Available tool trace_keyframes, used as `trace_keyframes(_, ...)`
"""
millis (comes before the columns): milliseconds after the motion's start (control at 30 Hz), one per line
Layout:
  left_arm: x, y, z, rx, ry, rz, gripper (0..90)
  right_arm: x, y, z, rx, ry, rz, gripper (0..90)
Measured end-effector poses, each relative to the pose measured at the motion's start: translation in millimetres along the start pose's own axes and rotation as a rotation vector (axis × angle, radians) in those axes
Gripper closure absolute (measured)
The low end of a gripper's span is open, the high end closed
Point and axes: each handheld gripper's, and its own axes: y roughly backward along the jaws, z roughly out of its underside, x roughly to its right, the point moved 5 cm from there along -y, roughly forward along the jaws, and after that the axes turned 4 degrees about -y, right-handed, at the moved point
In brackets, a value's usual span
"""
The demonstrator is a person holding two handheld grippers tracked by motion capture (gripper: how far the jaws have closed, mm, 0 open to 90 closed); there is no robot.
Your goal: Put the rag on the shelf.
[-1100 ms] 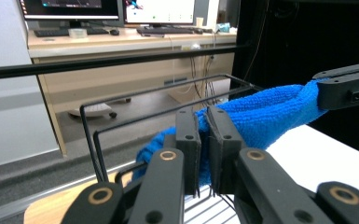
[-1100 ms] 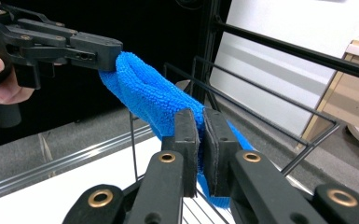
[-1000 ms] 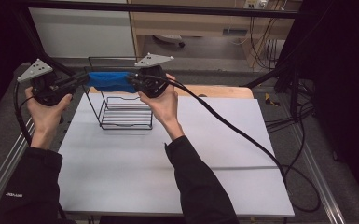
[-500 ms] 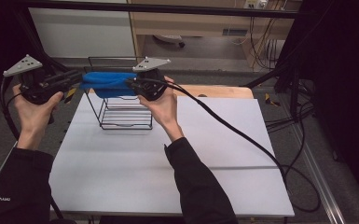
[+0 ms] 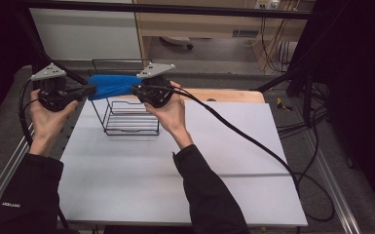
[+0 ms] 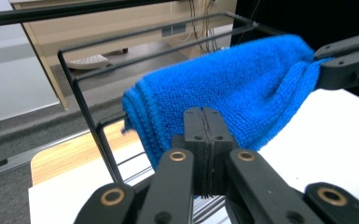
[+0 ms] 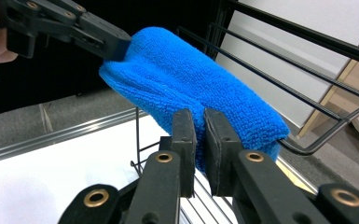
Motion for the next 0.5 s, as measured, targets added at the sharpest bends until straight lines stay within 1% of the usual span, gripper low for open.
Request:
trace_keyframes(133, 0.3, -4.4, 4.5, -0.013, 0.000, 0.002, 89.7, -0.8, -0.2, 1.7, -0.011, 0.015, 0.000, 82.9)
trace_keyframes(267, 0.1, -7.8, 7.4, -0.027, -0.005, -0.002, 89.7, -2.1, -0.2, 2.3, -0.016, 0.002, -0.012, 76.8)
trace_keyframes(367, -0.1, -10.5, 9.9, -0.032, -0.003, -0.006, 89.7, -3.5, 2.2, 0.1, 0.003, -0.009, -0.028, 70.8)
trace_keyframes(500, 0.1, -14.5, 14.2, -0.042, -0.010, -0.011, 89.7, -1.9, 5.6, -4.3, 0.028, -0.033, -0.032, 69.6)
